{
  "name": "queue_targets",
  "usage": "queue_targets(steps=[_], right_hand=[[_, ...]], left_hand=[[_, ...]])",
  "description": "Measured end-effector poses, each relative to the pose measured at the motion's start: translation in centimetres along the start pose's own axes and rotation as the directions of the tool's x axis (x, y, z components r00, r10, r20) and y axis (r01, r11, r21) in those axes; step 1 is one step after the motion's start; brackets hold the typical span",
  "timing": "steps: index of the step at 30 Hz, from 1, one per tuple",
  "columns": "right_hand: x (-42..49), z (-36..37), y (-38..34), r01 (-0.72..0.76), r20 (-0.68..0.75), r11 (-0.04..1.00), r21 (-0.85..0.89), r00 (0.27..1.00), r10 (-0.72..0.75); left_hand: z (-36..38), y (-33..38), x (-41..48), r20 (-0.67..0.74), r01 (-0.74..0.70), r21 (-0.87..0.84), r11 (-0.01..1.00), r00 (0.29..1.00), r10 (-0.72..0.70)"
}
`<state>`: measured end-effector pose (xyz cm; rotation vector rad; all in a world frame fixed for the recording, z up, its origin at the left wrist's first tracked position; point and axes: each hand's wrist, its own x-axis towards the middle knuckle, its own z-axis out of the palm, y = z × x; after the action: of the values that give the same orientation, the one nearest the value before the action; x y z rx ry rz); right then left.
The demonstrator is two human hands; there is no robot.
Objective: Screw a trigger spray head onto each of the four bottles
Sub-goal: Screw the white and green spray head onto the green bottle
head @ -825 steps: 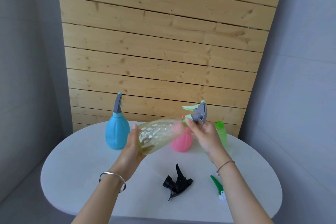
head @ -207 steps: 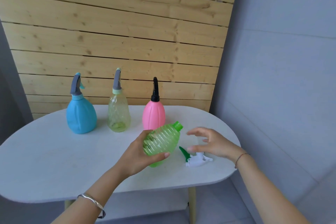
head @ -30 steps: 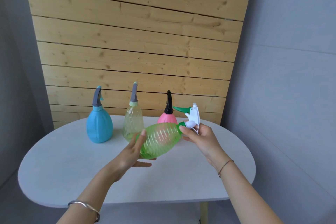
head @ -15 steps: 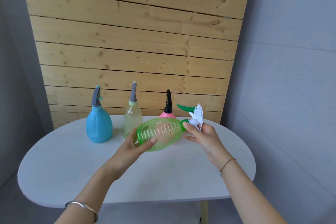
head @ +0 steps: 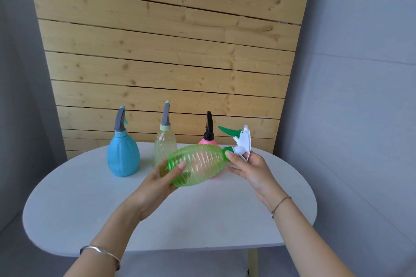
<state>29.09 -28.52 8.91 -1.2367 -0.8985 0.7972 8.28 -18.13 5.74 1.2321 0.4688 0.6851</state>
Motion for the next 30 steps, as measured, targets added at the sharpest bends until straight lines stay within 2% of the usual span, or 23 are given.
queue_targets(steps=[5, 7, 13, 14, 17, 19, 20, 24, 27, 30], right_hand=[[0.2, -0.2, -0.3, 0.013, -0.002, 1.000, -0.003, 1.000, -0.013], [0.2, -0.1, -0.3, 0.053, -0.018, 0.998, -0.020, 0.998, -0.053], [-0.1, 0.9, -0.6, 0.205, 0.117, 0.978, -0.027, 0.973, -0.201], [-0.1, 0.9, -0.7, 0.214, 0.085, 0.976, -0.051, 0.974, -0.209], [0.2, 0.8, -0.4, 0.174, -0.145, 0.976, -0.133, 0.970, -0.193], [0.3, 0.7, -0.3, 0.143, -0.222, 0.979, -0.145, 0.960, -0.173], [0.3, 0.7, -0.4, 0.138, -0.205, 0.980, -0.145, 0.965, -0.166], [0.1, 1.0, -1.0, 0.154, 0.077, 0.987, 0.034, 0.985, -0.156], [0.1, 1.1, -1.2, 0.171, 0.073, 0.983, 0.068, 0.982, -0.176], [0.1, 1.2, -1.6, 0.167, 0.020, 0.984, 0.069, 0.986, -0.168]], left_hand=[[-0.2, 0.5, -0.3, -0.017, -0.062, 0.048, 0.997, 0.998, 0.063], [0.1, 0.4, -0.3, -0.025, -0.044, 0.038, 0.998, 0.999, 0.045], [1.5, 0.2, 0.0, -0.063, 0.254, -0.039, 0.966, 0.965, -0.256], [1.5, 0.2, 0.0, -0.058, 0.249, -0.038, 0.968, 0.966, -0.251], [1.4, 0.2, 0.0, -0.041, 0.101, -0.003, 0.995, 0.994, -0.101], [1.7, 0.3, -0.2, -0.029, 0.069, 0.005, 0.998, 0.997, -0.069], [1.8, 0.3, -0.2, -0.032, 0.088, -0.011, 0.996, 0.996, -0.089], [2.2, 0.5, -0.2, -0.010, 0.239, -0.152, 0.959, 0.970, -0.244], [2.3, 0.7, -0.4, 0.063, 0.334, -0.124, 0.934, 0.942, -0.329], [2.3, 0.5, -0.4, 0.078, 0.304, -0.101, 0.947, 0.952, -0.297]])
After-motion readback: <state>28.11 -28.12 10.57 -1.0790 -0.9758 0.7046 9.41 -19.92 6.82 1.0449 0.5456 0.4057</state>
